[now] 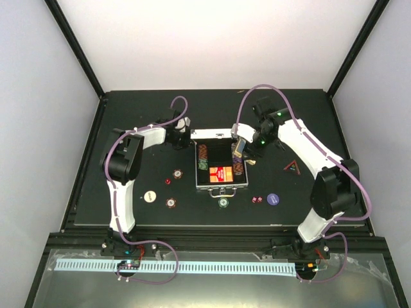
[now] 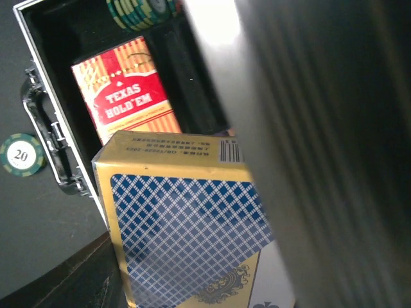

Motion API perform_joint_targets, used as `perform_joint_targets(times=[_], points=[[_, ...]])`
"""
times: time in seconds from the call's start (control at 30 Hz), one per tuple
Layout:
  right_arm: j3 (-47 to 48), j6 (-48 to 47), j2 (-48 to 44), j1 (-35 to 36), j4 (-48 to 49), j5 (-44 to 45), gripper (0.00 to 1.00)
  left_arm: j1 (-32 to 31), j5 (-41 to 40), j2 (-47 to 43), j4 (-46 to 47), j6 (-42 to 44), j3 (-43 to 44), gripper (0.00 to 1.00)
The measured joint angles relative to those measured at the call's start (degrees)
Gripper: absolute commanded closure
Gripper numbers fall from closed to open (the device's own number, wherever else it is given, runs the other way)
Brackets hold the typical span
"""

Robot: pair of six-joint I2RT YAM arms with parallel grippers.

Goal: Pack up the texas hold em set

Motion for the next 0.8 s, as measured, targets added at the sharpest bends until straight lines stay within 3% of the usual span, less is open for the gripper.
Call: perform_joint_targets(times=[0.1, 0.17, 0.33, 0.4, 0.53, 0.8], points=[[0.4, -0.1, -0.6, 0.0, 0.3, 1.0, 0.35, -0.3, 1.2, 0.5, 0.0, 0.0, 0.5, 0.97], [0.4, 0.0, -1.2, 0.0, 0.4, 2.1, 0.35, -0.9, 1.7, 0.8, -0.1, 0.3, 1.0, 0.91], [1.5, 1.7, -2.3, -0.1, 1.6, 6.5, 0.35, -1.8, 1.7, -0.3, 0.1, 0.3, 0.2, 0.58], [2.6, 3.2, -1.7, -0.1, 2.4, 8.2, 0.36, -1.5, 1.1, -3.1, 0.0, -0.6, -2.8, 0.51], [5.4, 6.0, 1.4, 0.0, 4.0, 9.0, 0.36, 0.1, 1.2, -11.1, -2.7, -2.1, -9.5, 0.49], [5.3, 6.3, 1.9, 0.1, 5.9, 6.4, 0.35, 0.3, 2.2, -23.9, -4.7, -1.7, -11.5, 0.49]])
